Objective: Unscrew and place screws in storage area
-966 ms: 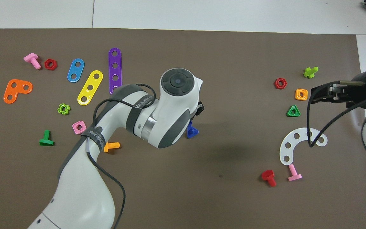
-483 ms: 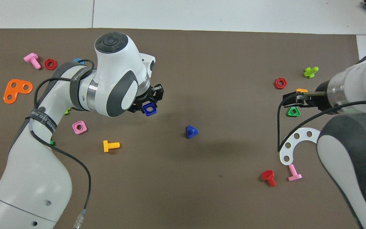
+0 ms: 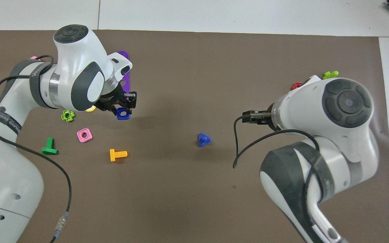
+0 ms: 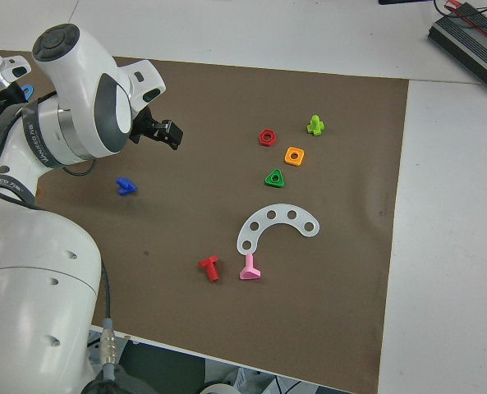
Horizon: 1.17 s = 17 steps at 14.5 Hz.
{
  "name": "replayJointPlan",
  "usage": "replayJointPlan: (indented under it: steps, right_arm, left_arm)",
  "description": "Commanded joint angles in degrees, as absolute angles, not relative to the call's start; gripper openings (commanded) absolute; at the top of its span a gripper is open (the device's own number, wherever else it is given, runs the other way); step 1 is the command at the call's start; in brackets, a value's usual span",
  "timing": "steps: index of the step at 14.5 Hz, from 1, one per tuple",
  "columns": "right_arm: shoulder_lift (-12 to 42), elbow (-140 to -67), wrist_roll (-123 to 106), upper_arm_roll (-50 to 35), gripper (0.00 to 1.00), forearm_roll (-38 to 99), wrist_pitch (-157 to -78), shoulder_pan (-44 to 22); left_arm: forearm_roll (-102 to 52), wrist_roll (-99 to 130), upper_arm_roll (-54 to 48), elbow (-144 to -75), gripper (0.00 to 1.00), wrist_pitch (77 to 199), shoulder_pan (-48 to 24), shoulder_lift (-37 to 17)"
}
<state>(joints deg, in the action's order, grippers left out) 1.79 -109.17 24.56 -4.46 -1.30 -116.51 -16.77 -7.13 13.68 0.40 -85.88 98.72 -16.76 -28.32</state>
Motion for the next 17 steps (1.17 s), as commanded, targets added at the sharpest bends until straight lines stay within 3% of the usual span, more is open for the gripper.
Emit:
replayJointPlan:
  steps: [1,3,6,7,8,12,14,17]
  right_arm:
    - [6.5,-109.2,27.8,-4.2,0.92,-1.2,-122.4,-20.7]
    - [9.8,-109.1,32.8,-4.2,0.91,-2.3,-126.5,-23.5]
    - [14.4,-108.8,34.7,-4.2,0.89,-4.2,-131.4,-25.9]
    - [15.3,-108.9,34.8,-4.3,0.84,-4.2,-132.4,-26.3]
    - [15.6,-109.0,34.9,-4.2,0.81,-4.2,-132.8,-27.1]
    - [18.9,-108.9,35.4,-4.2,0.77,-5.4,-134.8,-29.4]
    - [19.4,-109.5,37.7,-4.2,0.76,-6.0,-136.0,-30.0]
    - [19.0,-110.7,37.8,-4.2,0.66,-6.7,-136.0,-30.1]
  left_arm:
    - [-4.4,6.6,0.2,-95.6,0.0,105.9,-15.4,-23.7]
    - [-4.3,6.1,0.2,-102.1,0.0,113.3,-15.3,-22.1]
    - [-3.9,2.2,0.3,-106.5,0.0,116.6,-15.2,-20.7]
    - [-3.7,1.5,0.2,-106.5,0.54,116.5,-15.2,-20.7]
    - [-2.8,1.5,0.3,-106.1,1.0,116.0,-15.3,-20.7]
    - [-1.9,1.5,0.2,-103.3,1.0,111.2,-13.5,-16.9]
    - [-2.2,1.0,0.2,-102.2,1.0,104.1,-11.0,-11.3]
    - [-2.3,-4.4,0.2,-102.5,1.0,95.2,-5.9,-3.3]
